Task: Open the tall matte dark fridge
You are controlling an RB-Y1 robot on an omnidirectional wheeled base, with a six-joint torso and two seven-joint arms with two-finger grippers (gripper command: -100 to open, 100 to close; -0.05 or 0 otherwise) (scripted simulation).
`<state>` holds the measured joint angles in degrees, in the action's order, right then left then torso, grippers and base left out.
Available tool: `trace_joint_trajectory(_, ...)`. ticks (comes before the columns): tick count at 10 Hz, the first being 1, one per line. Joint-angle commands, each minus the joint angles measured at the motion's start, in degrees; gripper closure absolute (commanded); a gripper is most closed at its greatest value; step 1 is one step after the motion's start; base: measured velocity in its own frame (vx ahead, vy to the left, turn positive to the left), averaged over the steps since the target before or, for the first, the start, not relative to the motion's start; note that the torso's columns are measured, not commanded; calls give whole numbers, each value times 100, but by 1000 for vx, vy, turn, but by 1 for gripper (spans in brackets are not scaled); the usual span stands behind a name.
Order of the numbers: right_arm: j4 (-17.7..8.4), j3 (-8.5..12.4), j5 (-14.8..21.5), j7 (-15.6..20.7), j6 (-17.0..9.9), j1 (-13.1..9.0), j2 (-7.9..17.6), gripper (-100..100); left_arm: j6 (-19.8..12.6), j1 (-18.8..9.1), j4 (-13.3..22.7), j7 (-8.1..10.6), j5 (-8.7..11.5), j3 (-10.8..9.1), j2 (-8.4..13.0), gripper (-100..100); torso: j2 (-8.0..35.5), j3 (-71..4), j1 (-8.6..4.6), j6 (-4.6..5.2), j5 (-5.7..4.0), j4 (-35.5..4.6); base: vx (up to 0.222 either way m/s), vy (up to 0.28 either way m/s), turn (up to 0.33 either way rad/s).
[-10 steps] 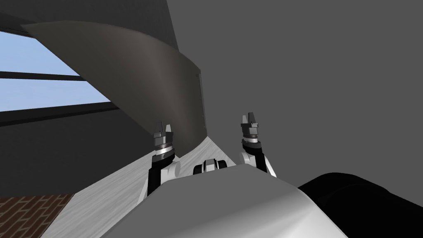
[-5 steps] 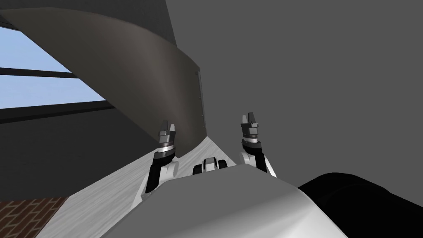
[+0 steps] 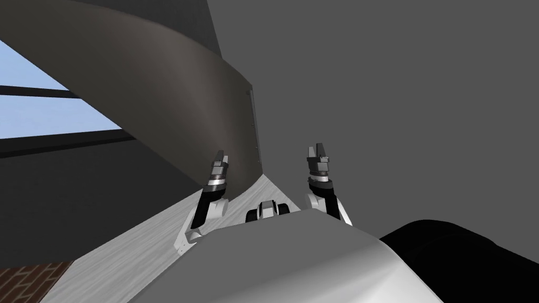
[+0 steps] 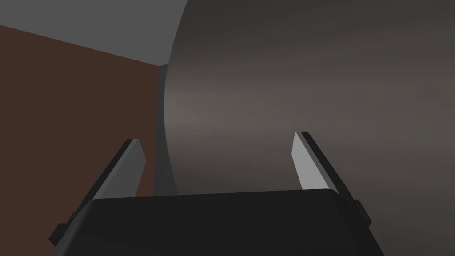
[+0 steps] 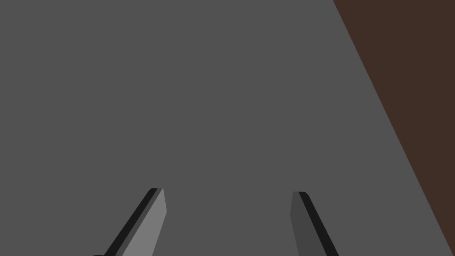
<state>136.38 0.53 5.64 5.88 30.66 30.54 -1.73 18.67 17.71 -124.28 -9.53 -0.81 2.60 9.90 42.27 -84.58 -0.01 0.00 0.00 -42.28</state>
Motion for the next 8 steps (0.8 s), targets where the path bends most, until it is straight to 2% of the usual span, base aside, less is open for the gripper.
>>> trace_joint_trajectory(1, 0, 0, 0, 0, 0, 0, 0, 0, -189, -321, 269, -48, -18, 2, 80, -100, 0, 0, 0, 0, 0, 0, 27, -6, -16)
trace_joint_trajectory(5, 0, 0, 0, 0, 0, 0, 0, 0, -819, -1082, 808, -184, -75, 25, 155, -100, -3, -2, 1, -1, 0, 1, 38, -7, -51)
trace_joint_trajectory(6, 0, 0, 0, 0, 0, 0, 0, 0, -819, -1173, 808, -184, -75, 25, 155, -100, -3, -2, 1, -1, 0, 1, 33, -5, -14)
trace_joint_trajectory(8, 0, 0, 0, 0, 0, 0, 0, 0, -1165, -1606, 1105, -258, -106, 38, 171, -100, 5, 3, 0, 0, 0, -1, 35, -10, -50)
